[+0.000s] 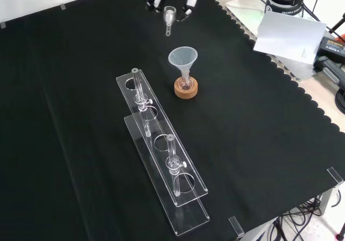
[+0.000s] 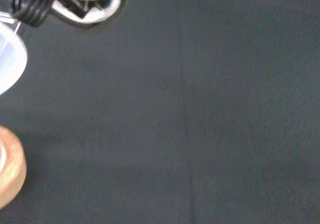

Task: Pour all the NaCl from the weighing funnel into the round-bottom flask.

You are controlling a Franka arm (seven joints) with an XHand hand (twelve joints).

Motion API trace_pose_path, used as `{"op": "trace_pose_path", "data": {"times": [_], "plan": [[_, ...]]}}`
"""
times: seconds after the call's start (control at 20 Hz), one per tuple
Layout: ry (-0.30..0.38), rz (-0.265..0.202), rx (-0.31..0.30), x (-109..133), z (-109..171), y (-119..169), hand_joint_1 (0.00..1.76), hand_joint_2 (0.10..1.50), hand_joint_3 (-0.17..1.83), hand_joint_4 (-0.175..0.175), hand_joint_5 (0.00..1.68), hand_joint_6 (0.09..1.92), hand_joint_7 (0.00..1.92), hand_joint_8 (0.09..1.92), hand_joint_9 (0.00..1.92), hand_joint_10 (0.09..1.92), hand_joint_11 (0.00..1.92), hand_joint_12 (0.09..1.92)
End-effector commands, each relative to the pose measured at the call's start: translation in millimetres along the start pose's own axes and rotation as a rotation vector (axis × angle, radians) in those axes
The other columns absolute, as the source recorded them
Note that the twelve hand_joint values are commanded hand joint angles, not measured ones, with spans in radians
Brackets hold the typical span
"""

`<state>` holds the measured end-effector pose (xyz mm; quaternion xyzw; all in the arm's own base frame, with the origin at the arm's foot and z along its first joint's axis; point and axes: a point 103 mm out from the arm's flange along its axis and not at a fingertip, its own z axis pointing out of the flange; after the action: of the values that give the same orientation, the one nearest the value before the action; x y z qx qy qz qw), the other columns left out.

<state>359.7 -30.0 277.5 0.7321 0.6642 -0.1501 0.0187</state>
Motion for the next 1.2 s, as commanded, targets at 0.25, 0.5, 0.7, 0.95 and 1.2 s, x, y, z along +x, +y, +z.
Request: {"op": "trace_pose_path", "data": {"times": [0.25, 0.5, 0.7, 0.95, 1.2], "plan": [[-0.047, -0.018, 0.055, 14, 6, -20, 1.13, 0.64, 0.68, 0.175, 1.29, 0.65, 0.67, 0.64, 1.04, 0.30, 0.98, 0.95], [-0.099, -0.032, 0.075, 19, 8, -15, 1.13, 0.64, 0.68, 0.175, 1.29, 0.65, 0.66, 0.64, 1.03, 0.29, 0.99, 0.95], [-0.127, -0.042, 0.085, 22, 8, -7, 1.13, 0.64, 0.68, 0.175, 1.29, 0.65, 0.66, 0.64, 1.03, 0.29, 0.99, 0.94], [-0.138, -0.055, 0.102, 24, 14, 1, 1.13, 0.64, 0.68, 0.175, 1.29, 0.64, 0.66, 0.64, 1.03, 0.28, 0.99, 0.94], [-0.154, -0.062, 0.111, 23, 15, 6, 1.13, 0.64, 0.68, 0.175, 1.30, 0.64, 0.66, 0.64, 1.03, 0.28, 0.99, 0.94]]}}
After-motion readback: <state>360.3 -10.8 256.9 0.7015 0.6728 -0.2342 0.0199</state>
